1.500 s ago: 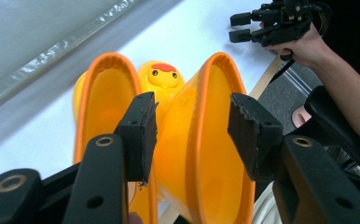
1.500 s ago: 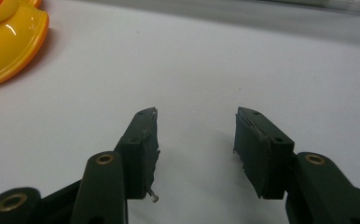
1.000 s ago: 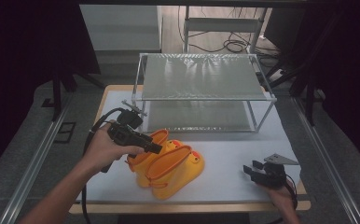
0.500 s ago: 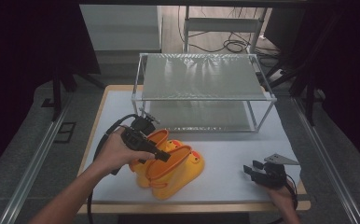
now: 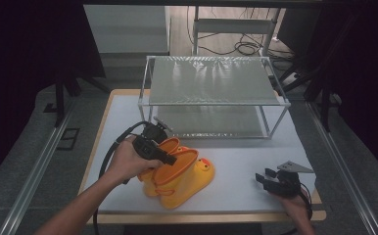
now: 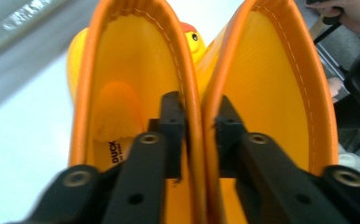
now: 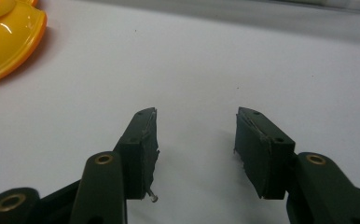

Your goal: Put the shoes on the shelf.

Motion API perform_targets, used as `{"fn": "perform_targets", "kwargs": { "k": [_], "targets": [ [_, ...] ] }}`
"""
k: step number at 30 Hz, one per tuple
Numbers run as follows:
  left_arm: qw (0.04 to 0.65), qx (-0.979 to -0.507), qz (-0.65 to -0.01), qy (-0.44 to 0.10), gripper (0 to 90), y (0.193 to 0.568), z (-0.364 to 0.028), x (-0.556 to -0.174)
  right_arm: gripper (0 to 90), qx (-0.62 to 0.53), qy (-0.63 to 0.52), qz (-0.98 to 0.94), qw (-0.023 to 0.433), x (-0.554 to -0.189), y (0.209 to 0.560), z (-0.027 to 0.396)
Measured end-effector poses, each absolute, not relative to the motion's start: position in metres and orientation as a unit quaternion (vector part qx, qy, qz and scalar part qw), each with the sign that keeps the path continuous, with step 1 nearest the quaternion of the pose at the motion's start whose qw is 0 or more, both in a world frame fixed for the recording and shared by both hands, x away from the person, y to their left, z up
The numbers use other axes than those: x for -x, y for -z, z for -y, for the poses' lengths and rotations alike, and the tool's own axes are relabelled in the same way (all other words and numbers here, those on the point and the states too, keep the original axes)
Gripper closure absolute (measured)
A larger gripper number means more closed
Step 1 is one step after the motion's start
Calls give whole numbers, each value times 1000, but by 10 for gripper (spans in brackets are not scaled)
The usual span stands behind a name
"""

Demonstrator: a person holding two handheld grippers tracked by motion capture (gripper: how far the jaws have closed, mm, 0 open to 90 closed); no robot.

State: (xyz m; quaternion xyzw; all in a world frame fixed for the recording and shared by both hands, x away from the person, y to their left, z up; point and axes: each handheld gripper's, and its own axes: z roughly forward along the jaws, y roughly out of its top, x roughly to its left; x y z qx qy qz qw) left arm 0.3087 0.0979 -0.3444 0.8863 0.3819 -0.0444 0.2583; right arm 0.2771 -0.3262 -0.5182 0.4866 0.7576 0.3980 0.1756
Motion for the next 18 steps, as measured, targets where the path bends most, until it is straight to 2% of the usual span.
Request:
{"fn": "perform_targets", "kwargs": {
  "k": [10,18],
  "targets": [
    [294,-868,-392,81,819,345,-110,-322,485,-493,-399,-753,178,-278,519,328],
    [298,-869,-380,104,820,334,-104,-329,486,-495,-403,-749,179,-278,519,329]
  ]
}}
